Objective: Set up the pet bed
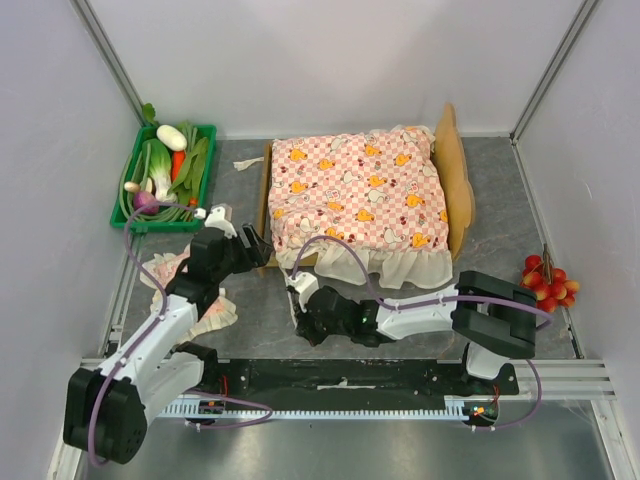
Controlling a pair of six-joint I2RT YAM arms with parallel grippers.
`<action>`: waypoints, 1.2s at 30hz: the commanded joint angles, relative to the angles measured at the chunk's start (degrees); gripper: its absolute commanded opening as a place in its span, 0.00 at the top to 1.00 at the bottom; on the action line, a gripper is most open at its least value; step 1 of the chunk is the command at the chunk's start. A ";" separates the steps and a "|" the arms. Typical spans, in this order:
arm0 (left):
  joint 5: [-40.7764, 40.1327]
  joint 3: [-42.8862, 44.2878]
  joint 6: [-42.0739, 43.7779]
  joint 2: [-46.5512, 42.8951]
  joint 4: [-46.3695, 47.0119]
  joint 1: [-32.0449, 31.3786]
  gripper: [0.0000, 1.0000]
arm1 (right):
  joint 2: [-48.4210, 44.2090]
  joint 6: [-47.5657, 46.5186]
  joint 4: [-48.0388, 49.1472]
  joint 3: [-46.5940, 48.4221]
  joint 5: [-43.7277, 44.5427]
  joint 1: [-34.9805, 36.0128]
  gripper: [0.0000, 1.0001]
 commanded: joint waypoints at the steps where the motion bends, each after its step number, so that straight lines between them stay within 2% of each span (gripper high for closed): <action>1: -2.73 3.33 -1.23 -8.02 -7.87 0.28 0.16 | -2.38 1.42 1.89 -0.35 -2.12 -0.59 1.00; 3: -1.51 3.08 -3.34 -11.37 -11.03 0.28 0.15 | -2.73 1.68 2.33 -0.61 -2.39 -0.85 1.00; 5: 4.01 -0.25 -7.54 -16.89 -11.23 0.19 0.18 | -3.78 1.60 2.77 -1.14 -2.66 -0.94 1.00; 8: 9.47 -8.41 -14.30 -23.22 -9.13 -0.77 0.28 | -5.10 1.51 3.30 -2.11 -2.66 -0.94 1.00; 10: 10.97 -13.69 -17.05 -24.83 -6.84 -2.70 0.29 | -5.71 1.42 3.56 -2.72 -2.66 -0.94 1.00; 13: 12.55 -17.74 -21.26 -23.96 -1.33 -5.52 0.29 | -6.07 1.60 4.61 -3.43 -2.65 -1.03 1.00; 18: 12.12 -19.58 -23.47 -19.56 1.16 -9.65 0.29 | -5.89 2.13 6.46 -4.31 -2.57 -1.03 1.00; 22: 13.44 -23.99 -29.96 -22.88 5.12 -10.44 0.30 | -5.54 2.13 7.51 -4.83 -2.39 -0.94 1.00; 25: 13.09 -24.96 -31.21 -24.31 4.95 -11.41 0.30 | -5.19 2.30 9.09 -5.27 -2.04 -0.94 1.00; 29: 13.26 -25.13 -31.82 -21.86 5.64 -12.64 0.30 | -5.10 2.83 11.29 -5.98 -1.25 -1.03 1.00; 36: 12.21 -26.54 -34.72 -19.83 9.69 -15.36 0.38 | -6.50 3.27 12.96 -7.73 0.94 -1.21 1.00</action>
